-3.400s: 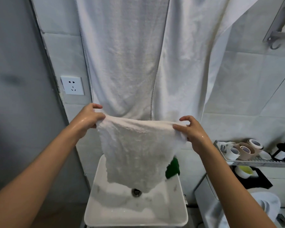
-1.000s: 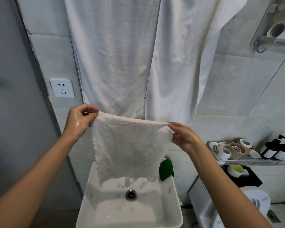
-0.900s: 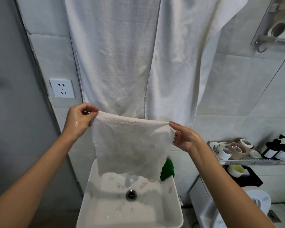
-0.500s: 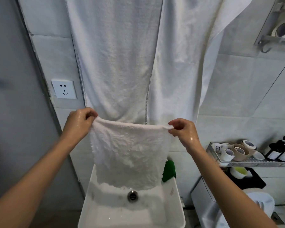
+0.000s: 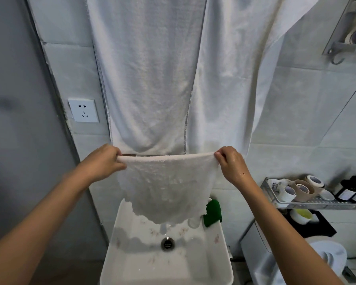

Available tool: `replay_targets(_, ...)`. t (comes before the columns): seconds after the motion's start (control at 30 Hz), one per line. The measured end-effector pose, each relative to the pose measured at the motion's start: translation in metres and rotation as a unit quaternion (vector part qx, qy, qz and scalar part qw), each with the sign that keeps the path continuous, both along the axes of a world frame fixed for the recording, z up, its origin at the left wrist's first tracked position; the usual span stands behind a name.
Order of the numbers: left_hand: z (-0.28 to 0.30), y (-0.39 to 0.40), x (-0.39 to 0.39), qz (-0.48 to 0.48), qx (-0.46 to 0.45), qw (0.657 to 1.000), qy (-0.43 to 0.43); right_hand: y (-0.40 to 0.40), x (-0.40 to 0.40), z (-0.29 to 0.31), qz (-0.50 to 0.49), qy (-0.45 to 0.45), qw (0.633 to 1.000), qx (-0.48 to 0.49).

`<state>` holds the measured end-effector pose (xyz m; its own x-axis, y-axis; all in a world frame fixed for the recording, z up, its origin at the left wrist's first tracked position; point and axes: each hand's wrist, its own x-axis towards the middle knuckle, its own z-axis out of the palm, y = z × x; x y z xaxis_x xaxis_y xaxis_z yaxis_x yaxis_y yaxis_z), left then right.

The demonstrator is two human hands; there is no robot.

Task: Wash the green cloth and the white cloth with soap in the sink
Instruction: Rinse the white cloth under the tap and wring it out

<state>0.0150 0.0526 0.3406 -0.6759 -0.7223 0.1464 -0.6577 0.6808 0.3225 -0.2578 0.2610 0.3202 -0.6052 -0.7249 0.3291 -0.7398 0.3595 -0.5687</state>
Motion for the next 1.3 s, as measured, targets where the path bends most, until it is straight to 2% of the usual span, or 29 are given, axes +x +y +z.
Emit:
replay_targets(0.07, 0.000, -0.004, 0.001, 0.002, -0.002, 0.999, 0.042, 0.003, -0.001, 0.004, 0.030, -0.101, 0.994, -0.041)
replay_targets(0.13, 0.001, -0.011, 0.005, -0.019, 0.078, 0.992, 0.102, 0.005, -0.001, 0.007, 0.045, -0.216, 0.971, -0.095)
replay_targets(0.2, 0.005, -0.013, 0.007, -0.044, 0.184, 0.967, 0.172, 0.006, 0.000, 0.008, 0.035, -0.290, 0.949, -0.120)
replay_targets(0.33, -0.002, -0.014, 0.002, -0.010, 0.368, 0.893, 0.258, 0.005, 0.001, 0.010, 0.003, -0.324, 0.938, -0.121)
replay_targets(0.43, -0.012, -0.015, -0.006, 0.043, 0.422, 0.868, 0.257, 0.001, 0.002, 0.005, -0.032, -0.362, 0.924, -0.118)
replay_targets(0.57, -0.018, -0.001, -0.021, 0.084, 0.433, 0.855, 0.272, -0.006, 0.009, -0.002, -0.072, -0.396, 0.907, -0.125)
replay_targets(0.7, -0.020, 0.029, -0.045, 0.084, 0.421, 0.851, 0.304, -0.014, 0.026, -0.005, -0.072, -0.364, 0.918, -0.140)
replay_targets(0.83, -0.024, 0.069, -0.074, 0.063, 0.358, 0.860, 0.357, -0.026, 0.056, -0.014, -0.018, -0.292, 0.940, -0.175)
replay_targets(1.03, -0.035, 0.104, -0.094, 0.017, 0.299, 0.876, 0.377, -0.030, 0.099, -0.029, 0.032, -0.287, 0.927, -0.239)
replay_targets(1.23, -0.026, 0.123, -0.086, -0.045, 0.369, 0.832, 0.413, -0.020, 0.094, -0.033, 0.073, -0.309, 0.923, -0.217)
replay_targets(1.3, -0.022, 0.123, -0.082, -0.048, 0.388, 0.820, 0.418, -0.014, 0.092, -0.032, 0.100, -0.288, 0.929, -0.208)
